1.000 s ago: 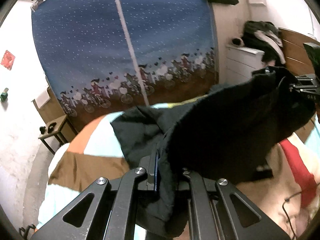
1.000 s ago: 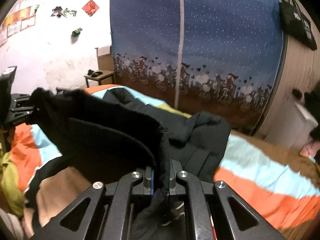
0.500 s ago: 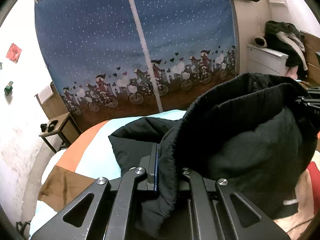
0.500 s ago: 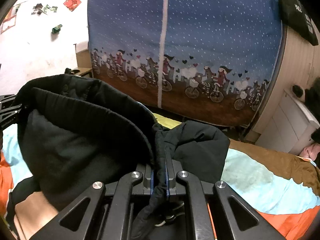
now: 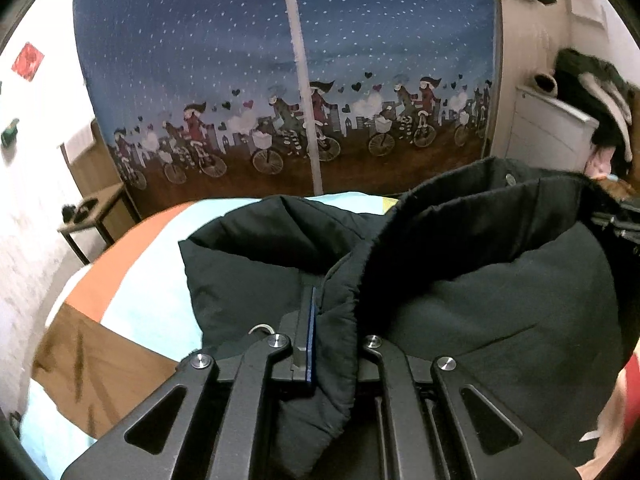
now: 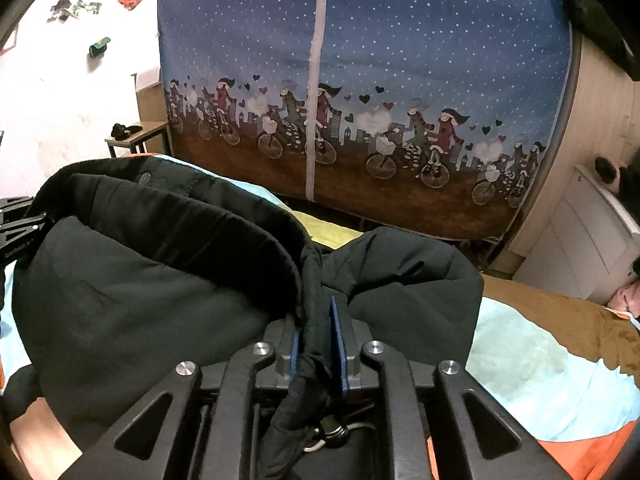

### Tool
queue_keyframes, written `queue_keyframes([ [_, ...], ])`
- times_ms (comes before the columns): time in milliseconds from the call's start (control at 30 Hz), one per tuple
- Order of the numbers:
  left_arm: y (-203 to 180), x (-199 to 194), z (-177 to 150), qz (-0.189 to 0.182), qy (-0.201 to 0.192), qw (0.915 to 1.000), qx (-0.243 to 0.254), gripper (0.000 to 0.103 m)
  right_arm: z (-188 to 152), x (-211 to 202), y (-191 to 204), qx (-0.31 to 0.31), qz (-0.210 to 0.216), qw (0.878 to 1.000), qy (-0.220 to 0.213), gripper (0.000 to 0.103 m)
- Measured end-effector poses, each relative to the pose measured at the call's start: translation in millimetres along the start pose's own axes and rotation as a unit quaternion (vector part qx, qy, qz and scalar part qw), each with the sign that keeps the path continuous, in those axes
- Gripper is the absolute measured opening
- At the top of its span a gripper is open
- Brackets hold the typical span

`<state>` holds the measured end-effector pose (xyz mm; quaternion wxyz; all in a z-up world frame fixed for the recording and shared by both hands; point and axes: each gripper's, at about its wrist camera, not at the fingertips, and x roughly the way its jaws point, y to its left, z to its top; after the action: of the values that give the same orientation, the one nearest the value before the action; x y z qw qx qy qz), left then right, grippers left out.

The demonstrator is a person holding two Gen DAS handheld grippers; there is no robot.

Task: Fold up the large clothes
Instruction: 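Lay the hem on the folded jacket and open both grippers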

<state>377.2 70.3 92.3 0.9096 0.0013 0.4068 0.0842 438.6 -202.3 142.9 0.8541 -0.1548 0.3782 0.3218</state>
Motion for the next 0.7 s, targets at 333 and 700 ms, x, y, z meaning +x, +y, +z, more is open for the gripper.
queue_keyframes([
  [333, 10, -12, 13, -0.025, 0.008, 0.9981, -0.055, 0.014, 7, -20, -21, 0.040, -0.060, 0.996, -0.054, 0.101],
  [700, 21, -81, 38, -0.033, -0.100, 0.9868, -0.124, 0.093, 21, -68, -19, 0.033, -0.082, 0.987, -0.131, 0.103],
])
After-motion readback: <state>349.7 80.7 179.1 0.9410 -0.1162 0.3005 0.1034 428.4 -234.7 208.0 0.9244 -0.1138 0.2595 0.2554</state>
